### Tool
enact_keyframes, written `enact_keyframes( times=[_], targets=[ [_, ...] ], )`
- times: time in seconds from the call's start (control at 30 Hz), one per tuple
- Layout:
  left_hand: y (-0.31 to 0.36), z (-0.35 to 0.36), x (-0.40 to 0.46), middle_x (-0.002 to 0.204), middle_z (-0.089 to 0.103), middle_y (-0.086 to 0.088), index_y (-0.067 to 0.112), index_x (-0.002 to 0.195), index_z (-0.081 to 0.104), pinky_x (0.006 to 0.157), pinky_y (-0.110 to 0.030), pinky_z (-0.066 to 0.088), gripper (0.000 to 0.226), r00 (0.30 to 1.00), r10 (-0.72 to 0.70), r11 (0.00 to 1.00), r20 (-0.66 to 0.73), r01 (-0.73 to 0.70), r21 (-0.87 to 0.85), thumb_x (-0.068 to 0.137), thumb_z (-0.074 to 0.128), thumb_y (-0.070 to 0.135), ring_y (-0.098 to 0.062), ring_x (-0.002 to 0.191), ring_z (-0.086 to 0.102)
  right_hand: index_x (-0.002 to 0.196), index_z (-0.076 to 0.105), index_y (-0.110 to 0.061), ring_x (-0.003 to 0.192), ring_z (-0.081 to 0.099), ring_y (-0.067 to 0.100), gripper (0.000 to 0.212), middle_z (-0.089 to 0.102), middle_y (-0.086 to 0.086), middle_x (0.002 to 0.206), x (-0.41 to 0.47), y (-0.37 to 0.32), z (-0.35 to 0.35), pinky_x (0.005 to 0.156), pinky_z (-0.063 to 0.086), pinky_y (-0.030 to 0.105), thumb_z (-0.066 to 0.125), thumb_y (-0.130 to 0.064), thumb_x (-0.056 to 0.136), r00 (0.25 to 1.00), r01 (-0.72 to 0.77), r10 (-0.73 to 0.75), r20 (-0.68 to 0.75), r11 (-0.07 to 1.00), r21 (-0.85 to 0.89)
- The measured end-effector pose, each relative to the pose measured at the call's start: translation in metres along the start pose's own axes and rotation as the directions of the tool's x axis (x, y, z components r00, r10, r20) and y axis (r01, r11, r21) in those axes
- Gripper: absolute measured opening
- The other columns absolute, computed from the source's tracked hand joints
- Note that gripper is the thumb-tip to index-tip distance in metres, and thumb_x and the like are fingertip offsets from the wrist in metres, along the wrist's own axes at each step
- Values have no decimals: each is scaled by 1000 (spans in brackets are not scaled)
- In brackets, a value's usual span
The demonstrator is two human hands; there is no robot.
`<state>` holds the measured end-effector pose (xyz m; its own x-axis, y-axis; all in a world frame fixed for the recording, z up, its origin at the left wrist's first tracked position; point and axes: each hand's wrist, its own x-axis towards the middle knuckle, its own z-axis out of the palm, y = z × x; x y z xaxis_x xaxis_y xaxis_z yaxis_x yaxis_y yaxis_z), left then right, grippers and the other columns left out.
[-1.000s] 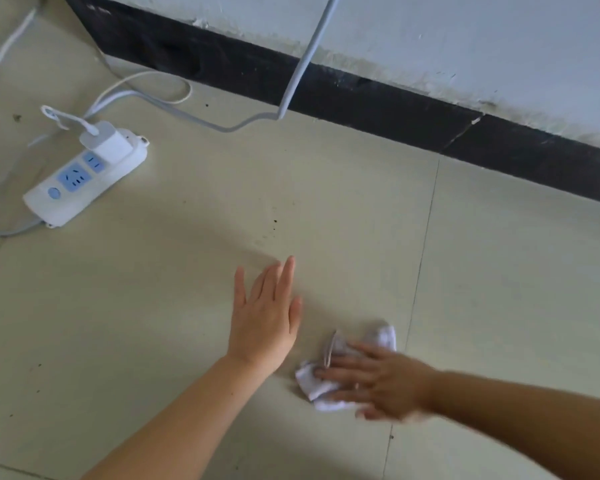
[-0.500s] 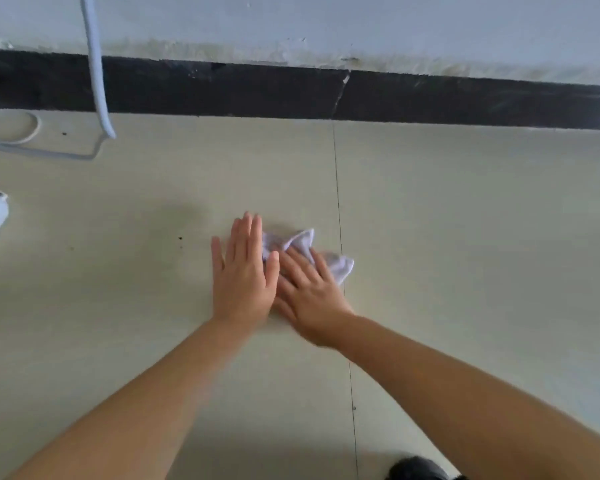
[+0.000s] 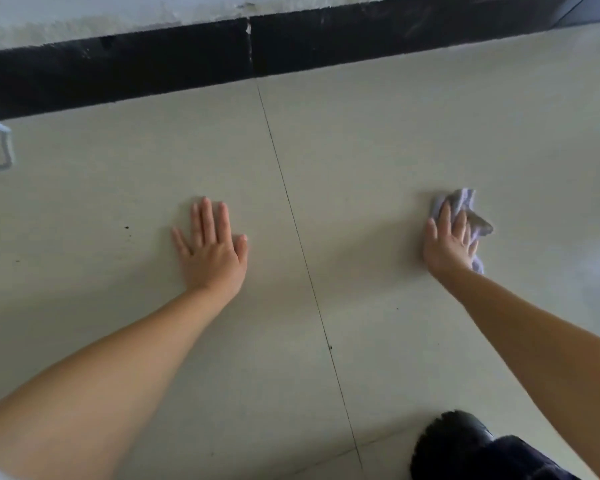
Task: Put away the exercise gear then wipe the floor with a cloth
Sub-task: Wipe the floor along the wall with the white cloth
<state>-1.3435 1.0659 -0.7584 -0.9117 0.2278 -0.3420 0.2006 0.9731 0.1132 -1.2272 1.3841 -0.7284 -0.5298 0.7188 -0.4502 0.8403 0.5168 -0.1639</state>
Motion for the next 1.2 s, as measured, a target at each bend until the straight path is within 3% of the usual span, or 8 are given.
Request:
enact_keyframes(
  times=[0.1,0.33,0.5,0.63,0.8,0.97,1.03,1.2],
  targets=[
    [1,-5,1,159,-13,-5,18,152,-2,116,-53,-5,63,999,-11,1000,34,11,-1,100,25,40,-21,147,-12,152,12,-22,146,8,26,60,10,10,160,-81,-38,59,117,2,48,19,-41,96,942,335,-330,55,933,-130],
    [-1,-9,1,160,-11,-3,20,152,-1,117,-51,-2,65,999,-6,999,47,9,-49,99,30,41,-19,147,-10,143,32,-33,140,34,18,51,37,-4,151,-194,-84,126,115,23,50,28,-47,95,326,945,-854,406,286,-157],
    [-3,-4,1,160,-11,-4,19,152,0,116,-50,-4,65,1000,0,999,30,1,-52,99,29,42,-19,147,-11,150,20,-27,141,16,27,53,17,2,159,-72,15,62,110,25,53,15,-41,99,708,696,-687,162,641,-324],
    [5,4,1,160,-1,-8,14,152,11,116,-54,-1,62,998,-34,998,-54,31,-59,99,34,37,-23,148,-3,152,0,-25,146,-5,30,57,-10,10,160,7,64,-17,116,3,49,24,-36,102,999,17,-19,-33,998,-59],
    [21,13,-1,157,19,-12,9,147,30,114,-56,4,68,978,-140,984,-155,119,-136,89,18,42,-27,146,15,153,4,-21,147,-2,27,58,0,12,160,-22,-22,35,116,-10,44,23,-37,101,971,224,-232,-55,967,-119],
    [19,22,-1,153,31,-13,8,141,41,113,-53,8,60,956,-152,982,-251,117,-149,89,26,34,-28,142,28,144,38,-23,138,29,26,51,41,7,148,-63,-117,90,116,12,46,31,-38,96,381,914,-900,212,332,-235],
    [18,23,0,153,31,-13,8,141,41,113,-52,8,58,953,-152,983,-261,118,-142,89,27,32,-28,143,27,147,33,-25,142,27,26,55,33,7,153,-21,-121,71,117,5,43,23,-42,96,346,921,-909,231,282,-269],
    [19,21,0,155,25,-14,7,145,34,114,-53,7,62,962,-139,986,-237,112,-124,90,23,34,-29,144,21,152,1,-31,146,-7,29,57,-8,3,160,91,-61,-16,116,-4,48,24,-36,100,938,323,-342,-62,924,-206]
  ],
)
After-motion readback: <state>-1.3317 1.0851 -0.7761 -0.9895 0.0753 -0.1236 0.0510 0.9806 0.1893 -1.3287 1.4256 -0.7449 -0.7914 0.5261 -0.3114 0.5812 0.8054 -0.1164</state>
